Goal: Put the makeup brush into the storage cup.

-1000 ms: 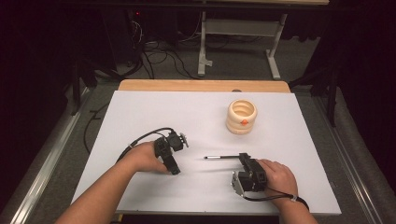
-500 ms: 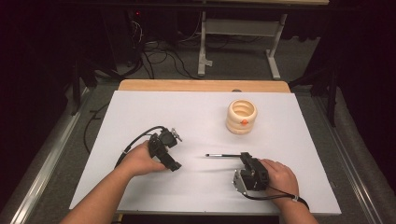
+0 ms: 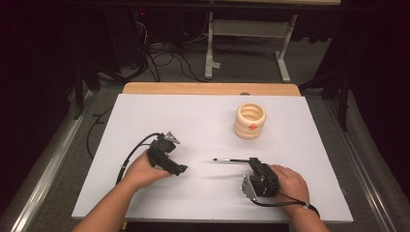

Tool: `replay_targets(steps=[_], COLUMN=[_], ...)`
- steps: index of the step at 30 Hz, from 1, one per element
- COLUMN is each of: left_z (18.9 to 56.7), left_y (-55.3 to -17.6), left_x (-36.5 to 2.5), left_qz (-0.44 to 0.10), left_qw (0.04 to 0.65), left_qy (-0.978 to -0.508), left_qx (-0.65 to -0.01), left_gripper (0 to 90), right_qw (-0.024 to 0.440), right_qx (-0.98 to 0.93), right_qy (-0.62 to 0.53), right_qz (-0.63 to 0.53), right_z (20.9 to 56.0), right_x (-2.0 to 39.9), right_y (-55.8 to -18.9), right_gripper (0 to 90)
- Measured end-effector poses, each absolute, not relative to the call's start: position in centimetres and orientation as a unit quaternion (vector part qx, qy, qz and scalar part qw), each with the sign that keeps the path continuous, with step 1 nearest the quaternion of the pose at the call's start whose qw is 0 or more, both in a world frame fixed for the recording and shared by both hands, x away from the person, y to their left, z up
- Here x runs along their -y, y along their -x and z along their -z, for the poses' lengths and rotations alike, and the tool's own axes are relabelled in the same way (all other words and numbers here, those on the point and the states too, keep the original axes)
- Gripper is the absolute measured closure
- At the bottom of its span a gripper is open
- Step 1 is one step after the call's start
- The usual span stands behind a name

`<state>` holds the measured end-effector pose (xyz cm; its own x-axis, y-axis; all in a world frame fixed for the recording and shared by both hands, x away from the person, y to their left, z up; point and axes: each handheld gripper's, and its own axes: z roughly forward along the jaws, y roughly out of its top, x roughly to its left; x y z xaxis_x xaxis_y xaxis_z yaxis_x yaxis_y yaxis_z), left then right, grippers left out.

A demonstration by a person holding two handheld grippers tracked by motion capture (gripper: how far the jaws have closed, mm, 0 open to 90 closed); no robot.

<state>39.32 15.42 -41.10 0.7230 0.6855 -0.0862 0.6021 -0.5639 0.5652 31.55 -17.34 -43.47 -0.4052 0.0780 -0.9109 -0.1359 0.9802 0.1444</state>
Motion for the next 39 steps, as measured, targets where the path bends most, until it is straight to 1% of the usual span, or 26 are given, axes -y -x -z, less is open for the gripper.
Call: replay_targets(steps=[7,13,19,28,35,39], left_z=[41.6,42.1,42.4,42.8,43.4,43.3], left_y=[-39.0,-38.8,-38.4,-37.9,-37.8,-37.7], left_x=[-15.8,-15.9,-16.2,-16.2,-16.2,-16.3], left_qz=[-0.084,-0.097,-0.112,-0.127,-0.127,-0.131], left_qw=[0.342,0.37,0.412,0.437,0.448,0.468], left_qy=[-0.854,-0.841,-0.815,-0.8,-0.794,-0.782], left_qx=[-0.383,-0.383,-0.392,-0.391,-0.39,-0.39], left_gripper=[2.2,2.3,2.6,2.9,3.1,3.8], right_qw=[0.544,0.545,0.544,0.539,0.532,0.524], right_qx=[-0.833,-0.832,-0.832,-0.834,-0.838,-0.841], right_qy=[0.008,0.011,0.004,-0.005,-0.015,-0.028], right_qz=[-0.104,-0.107,-0.112,-0.118,-0.121,-0.129], right_z=[43.4,43.3,43.3,43.3,43.5,43.7], right_x=[17.4,17.5,17.5,17.5,17.5,17.5], right_y=[-31.5,-31.6,-31.6,-31.7,-31.7,-31.9], right_gripper=[85.1,85.1,85.1,85.1,85.1,85.1])
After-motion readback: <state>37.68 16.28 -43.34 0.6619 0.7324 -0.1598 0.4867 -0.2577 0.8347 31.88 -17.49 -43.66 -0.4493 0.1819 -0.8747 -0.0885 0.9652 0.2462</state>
